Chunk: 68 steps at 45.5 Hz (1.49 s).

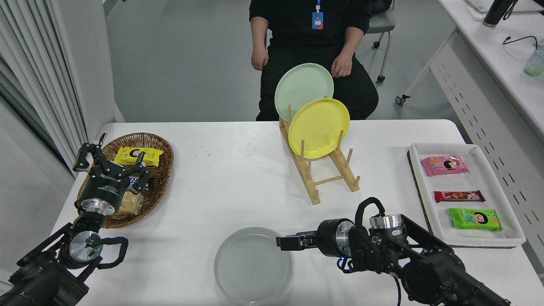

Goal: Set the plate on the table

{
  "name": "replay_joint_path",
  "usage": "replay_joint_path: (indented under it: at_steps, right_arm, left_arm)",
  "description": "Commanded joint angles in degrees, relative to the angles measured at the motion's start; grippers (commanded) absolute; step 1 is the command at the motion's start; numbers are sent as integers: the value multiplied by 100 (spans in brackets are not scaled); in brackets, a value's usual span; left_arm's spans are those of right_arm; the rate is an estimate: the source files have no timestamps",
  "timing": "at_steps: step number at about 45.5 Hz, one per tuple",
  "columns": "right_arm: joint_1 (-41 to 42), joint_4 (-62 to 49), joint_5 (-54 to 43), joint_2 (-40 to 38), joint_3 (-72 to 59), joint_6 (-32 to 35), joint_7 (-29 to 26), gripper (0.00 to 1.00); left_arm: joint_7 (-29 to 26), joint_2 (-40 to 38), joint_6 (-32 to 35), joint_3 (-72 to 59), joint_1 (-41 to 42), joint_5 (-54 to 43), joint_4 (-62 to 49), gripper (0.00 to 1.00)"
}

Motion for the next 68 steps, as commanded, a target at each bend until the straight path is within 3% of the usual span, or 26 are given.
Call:
replay_joint_path:
  at_steps: [1,18,29,32,49,68]
  right_arm:
    - [379,1,-56,162,201,0,0,100]
    - [783,-8,-547,179,-36,96,-26,100]
    - [1003,10,-1821,144,-502,2696,-26,100]
    - [1047,1,-2619,127,-476,3618,-26,100]
    - [1222,-1326,-5838,-312,-362,6222,18,100]
    - [1557,-1756,-6339,-1024,-458,6399,18,100]
  left_arm:
    - [2,0,0,0,0,-1,0,98]
    - [2,0,0,0,0,-1,0,98]
    - [2,0,0,0,0,-1,0,98]
    - [2,0,0,0,0,-1,0,98]
    - [2,0,0,0,0,-1,0,98]
    - [2,0,0,0,0,-1,0,98]
